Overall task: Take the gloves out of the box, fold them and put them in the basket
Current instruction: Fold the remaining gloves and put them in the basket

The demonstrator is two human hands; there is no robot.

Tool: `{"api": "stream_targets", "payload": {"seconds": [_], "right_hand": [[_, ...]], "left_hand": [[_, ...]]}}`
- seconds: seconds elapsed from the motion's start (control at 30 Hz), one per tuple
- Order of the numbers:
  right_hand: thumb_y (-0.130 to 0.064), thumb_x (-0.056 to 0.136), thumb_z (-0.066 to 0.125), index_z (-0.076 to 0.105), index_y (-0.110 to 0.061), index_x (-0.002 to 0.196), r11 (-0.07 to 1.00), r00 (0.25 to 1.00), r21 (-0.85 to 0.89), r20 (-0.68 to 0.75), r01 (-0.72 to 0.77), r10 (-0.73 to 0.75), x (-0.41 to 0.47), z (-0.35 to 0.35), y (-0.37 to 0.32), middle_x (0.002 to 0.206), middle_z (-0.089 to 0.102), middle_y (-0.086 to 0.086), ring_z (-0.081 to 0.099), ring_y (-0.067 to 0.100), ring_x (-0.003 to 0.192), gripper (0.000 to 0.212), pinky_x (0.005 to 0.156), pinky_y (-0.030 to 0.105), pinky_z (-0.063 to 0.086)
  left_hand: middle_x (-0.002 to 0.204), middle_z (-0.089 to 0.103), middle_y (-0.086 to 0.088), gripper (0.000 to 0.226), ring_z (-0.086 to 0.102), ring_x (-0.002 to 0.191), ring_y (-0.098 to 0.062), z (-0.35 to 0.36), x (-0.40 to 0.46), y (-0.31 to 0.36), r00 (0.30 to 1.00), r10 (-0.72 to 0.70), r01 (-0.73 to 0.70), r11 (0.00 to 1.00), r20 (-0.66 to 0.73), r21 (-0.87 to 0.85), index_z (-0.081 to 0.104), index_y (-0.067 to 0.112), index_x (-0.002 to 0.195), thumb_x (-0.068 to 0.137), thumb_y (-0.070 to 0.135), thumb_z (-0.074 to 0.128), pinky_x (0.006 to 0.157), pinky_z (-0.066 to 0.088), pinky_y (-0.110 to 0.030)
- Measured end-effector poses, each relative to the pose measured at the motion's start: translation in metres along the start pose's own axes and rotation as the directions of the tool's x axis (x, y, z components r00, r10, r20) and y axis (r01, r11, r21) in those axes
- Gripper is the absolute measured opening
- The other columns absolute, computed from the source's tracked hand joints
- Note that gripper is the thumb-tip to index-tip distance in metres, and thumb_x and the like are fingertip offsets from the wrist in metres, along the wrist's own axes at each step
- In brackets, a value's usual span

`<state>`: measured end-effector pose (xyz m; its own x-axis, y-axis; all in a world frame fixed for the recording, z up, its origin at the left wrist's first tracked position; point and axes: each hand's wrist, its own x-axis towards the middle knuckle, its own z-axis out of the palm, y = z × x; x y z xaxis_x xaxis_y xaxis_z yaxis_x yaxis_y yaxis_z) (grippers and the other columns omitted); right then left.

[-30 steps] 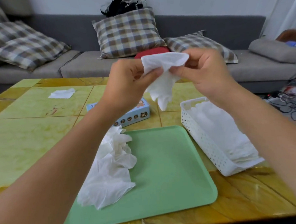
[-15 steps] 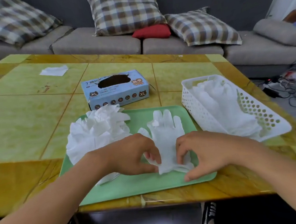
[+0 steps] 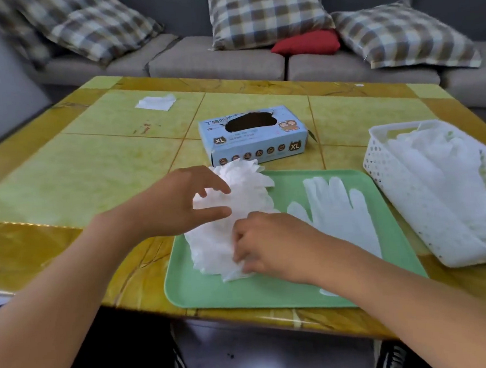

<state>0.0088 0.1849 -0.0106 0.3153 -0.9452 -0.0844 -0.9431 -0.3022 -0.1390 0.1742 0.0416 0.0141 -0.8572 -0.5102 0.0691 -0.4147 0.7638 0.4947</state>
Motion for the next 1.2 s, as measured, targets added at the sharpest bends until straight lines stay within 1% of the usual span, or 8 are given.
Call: {"api": "stream_targets", "payload": {"seconds": [0.17, 0.33, 0.57, 0.63, 0.77, 0.97, 1.13, 1.2], "right_hand": [[-0.025, 0.095, 0.07, 0.08, -0.02, 0.105, 0.936, 0.996, 0.347, -0.031, -0.063, 0.079, -0.026, 0.005, 0.02, 0.107, 0.076, -0.01, 0.069, 0.008, 0.1, 0.015, 0.093, 0.033, 0.052], [-0.016, 0.095, 0.067, 0.077, -0.015, 0.091, 0.645, 0.962, 0.747, -0.029, -0.161, 0.273, -0.057, -0.02, 0.038, 0.083, 0.074, -0.01, 0.067, 0.003, 0.078, 0.011, 0.076, 0.014, 0.048], [-0.021, 0.083, 0.065, 0.078, -0.01, 0.094, -0.314, 0.866, 0.948, 0.116, 0.05, 0.487, -0.092, -0.059, 0.056, 0.096, 0.074, 0.009, 0.072, 0.016, 0.081, 0.02, 0.069, 0.027, 0.061], [-0.019, 0.085, 0.062, 0.079, -0.01, 0.091, -0.425, 0.806, 0.888, 0.117, 0.176, 0.579, -0.097, -0.074, 0.06, 0.097, 0.075, 0.007, 0.074, 0.015, 0.083, 0.02, 0.069, 0.028, 0.062], [-0.012, 0.098, 0.055, 0.07, -0.005, 0.099, -0.44, 0.757, 0.865, 0.117, 0.24, 0.643, -0.099, -0.091, 0.063, 0.091, 0.074, 0.008, 0.074, 0.015, 0.076, 0.017, 0.065, 0.027, 0.062], [-0.016, 0.101, 0.053, 0.066, 0.001, 0.114, -0.35, 0.811, 0.904, 0.006, 0.246, 0.585, -0.11, -0.11, 0.057, 0.1, 0.076, 0.014, 0.075, 0.02, 0.087, 0.026, 0.08, 0.029, 0.062], [-0.018, 0.087, 0.073, 0.067, -0.008, 0.111, 0.2, 0.599, 0.975, -0.215, 0.092, 0.772, -0.133, -0.115, 0.081, 0.105, 0.075, 0.006, 0.075, 0.023, 0.095, 0.027, 0.076, 0.031, 0.061], [-0.021, 0.082, 0.08, 0.069, -0.016, 0.116, 0.328, 0.648, 0.943, -0.217, -0.054, 0.73, -0.131, -0.109, 0.084, 0.112, 0.074, 0.0, 0.073, 0.018, 0.1, 0.036, 0.082, 0.033, 0.06]], "left_hand": [[0.151, 0.022, 0.023, 0.119, 0.02, 0.139, -0.002, 0.013, -0.006, -0.007, 0.948, -0.057, 0.014, 0.99, 0.312, 0.139, 0.024, 0.05, 0.151, 0.052, 0.062, 0.09, 0.115, 0.027, -0.028], [0.152, 0.014, 0.02, 0.131, 0.016, 0.135, -0.008, 0.018, 0.001, -0.005, 0.953, -0.062, -0.007, 0.974, 0.298, 0.225, 0.009, 0.047, 0.155, 0.056, 0.048, 0.095, 0.114, 0.032, -0.035], [0.153, 0.008, 0.027, 0.14, 0.011, 0.141, -0.006, 0.005, 0.005, 0.004, 0.925, -0.189, 0.127, 0.972, 0.329, 0.199, -0.003, 0.05, 0.153, 0.052, 0.05, 0.095, 0.118, 0.029, -0.046], [0.15, 0.008, 0.034, 0.139, 0.014, 0.141, -0.001, -0.009, 0.007, 0.02, 0.93, -0.158, 0.133, 0.986, 0.332, 0.097, -0.001, 0.057, 0.148, 0.045, 0.064, 0.092, 0.118, 0.03, -0.041], [0.139, 0.049, 0.025, 0.11, 0.046, 0.13, 0.007, -0.009, 0.032, 0.092, 0.991, 0.064, -0.004, 0.897, 0.121, -0.442, 0.04, 0.045, 0.143, 0.046, 0.078, 0.082, 0.105, 0.047, -0.028], [0.114, 0.073, -0.009, 0.03, 0.07, 0.105, -0.022, 0.027, 0.077, 0.157, 0.99, 0.092, -0.141, 0.705, -0.108, -0.695, 0.065, 0.013, 0.125, 0.096, 0.024, 0.067, 0.098, 0.055, -0.044], [0.103, 0.072, -0.018, 0.032, 0.068, 0.089, -0.028, 0.02, 0.088, 0.167, 0.995, -0.085, 0.085, 0.359, 0.058, -0.93, 0.069, 0.004, 0.11, 0.106, 0.025, 0.046, 0.079, 0.057, -0.035], [0.11, 0.07, -0.021, 0.034, 0.068, 0.092, -0.03, 0.023, 0.088, 0.17, 0.987, -0.063, 0.159, 0.314, 0.147, -0.936, 0.067, 0.001, 0.117, 0.106, 0.025, 0.045, 0.082, 0.059, -0.036]]}}
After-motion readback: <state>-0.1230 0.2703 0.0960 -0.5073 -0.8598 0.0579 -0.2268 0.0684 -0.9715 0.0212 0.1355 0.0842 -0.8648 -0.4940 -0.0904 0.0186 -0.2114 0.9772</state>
